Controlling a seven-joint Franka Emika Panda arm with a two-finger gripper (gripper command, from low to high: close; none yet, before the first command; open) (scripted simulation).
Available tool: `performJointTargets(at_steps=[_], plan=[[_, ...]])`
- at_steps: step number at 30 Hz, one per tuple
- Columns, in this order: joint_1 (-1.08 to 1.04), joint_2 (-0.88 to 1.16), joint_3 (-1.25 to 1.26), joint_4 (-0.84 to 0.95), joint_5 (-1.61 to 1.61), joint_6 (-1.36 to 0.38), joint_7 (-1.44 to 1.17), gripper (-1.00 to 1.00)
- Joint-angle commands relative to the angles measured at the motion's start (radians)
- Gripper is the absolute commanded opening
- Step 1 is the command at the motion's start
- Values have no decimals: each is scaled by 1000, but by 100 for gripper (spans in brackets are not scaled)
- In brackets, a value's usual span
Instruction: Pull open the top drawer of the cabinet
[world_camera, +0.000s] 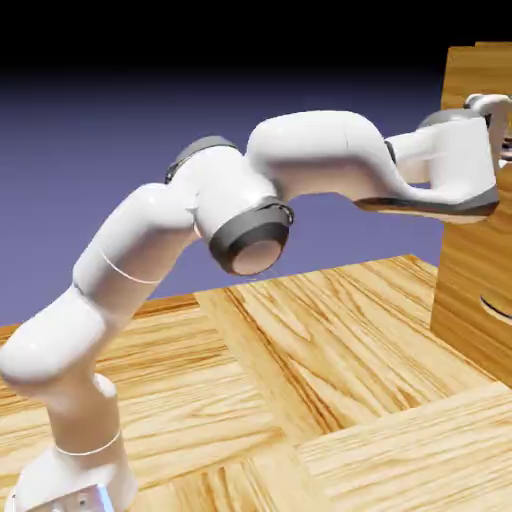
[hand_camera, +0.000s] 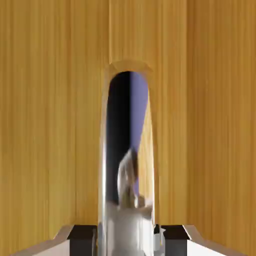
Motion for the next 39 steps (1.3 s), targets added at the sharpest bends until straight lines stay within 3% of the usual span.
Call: performJointTargets(at_steps=[1,9,18,32,38,39], plan=[[-31,-19,25,-37,-25,-9,30,-100],[-314,-173,250,-302,-177,-65,254,-100],[-640,-277,531,-485,-270,-91,419,-100],[-1148,-218,1022,-715,-241,-135,366,-100],[-1352,-255,1202,-763,-308,-121,497,-100],[-1352,-255,1202,-763,-308,-121,497,100]])
